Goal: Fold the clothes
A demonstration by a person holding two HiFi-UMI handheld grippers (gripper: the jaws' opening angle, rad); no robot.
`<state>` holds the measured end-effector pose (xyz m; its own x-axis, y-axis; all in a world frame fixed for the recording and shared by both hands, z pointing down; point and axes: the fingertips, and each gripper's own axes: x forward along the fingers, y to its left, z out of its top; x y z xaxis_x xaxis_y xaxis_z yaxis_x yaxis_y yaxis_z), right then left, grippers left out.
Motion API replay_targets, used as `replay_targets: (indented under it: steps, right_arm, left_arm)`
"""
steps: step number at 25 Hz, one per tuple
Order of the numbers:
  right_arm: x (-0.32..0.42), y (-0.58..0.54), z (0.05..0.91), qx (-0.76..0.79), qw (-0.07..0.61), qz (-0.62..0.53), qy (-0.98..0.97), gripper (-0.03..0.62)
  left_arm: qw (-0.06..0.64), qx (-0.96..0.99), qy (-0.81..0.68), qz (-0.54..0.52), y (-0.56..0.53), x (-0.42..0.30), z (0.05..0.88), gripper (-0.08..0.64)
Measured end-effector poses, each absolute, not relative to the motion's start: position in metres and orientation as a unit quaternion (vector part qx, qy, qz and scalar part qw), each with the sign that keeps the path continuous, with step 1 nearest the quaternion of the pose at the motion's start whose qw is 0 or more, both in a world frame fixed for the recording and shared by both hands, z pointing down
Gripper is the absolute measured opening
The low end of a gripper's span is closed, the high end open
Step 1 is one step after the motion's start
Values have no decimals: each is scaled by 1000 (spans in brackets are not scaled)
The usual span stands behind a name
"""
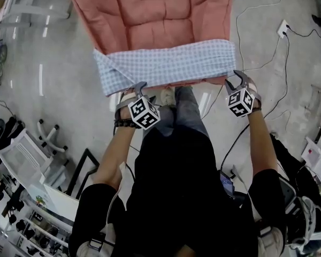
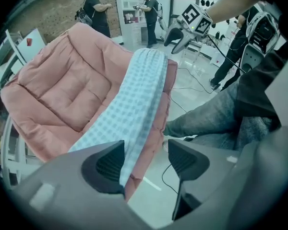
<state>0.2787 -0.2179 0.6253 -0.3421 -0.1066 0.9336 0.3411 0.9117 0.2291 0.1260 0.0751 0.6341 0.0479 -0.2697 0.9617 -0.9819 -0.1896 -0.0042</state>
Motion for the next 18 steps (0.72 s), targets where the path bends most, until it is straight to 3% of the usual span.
replay_targets:
  steps: [11,18]
  right_arm:
    - [236,-171,625,-73,511,-149,-844,202]
    - [214,-139,651,-91,508,-114,-849,190]
  left_arm:
    - [413,593,-551,418,74,120,678,290]
    - [416,591,-570,391,73,114,704,291]
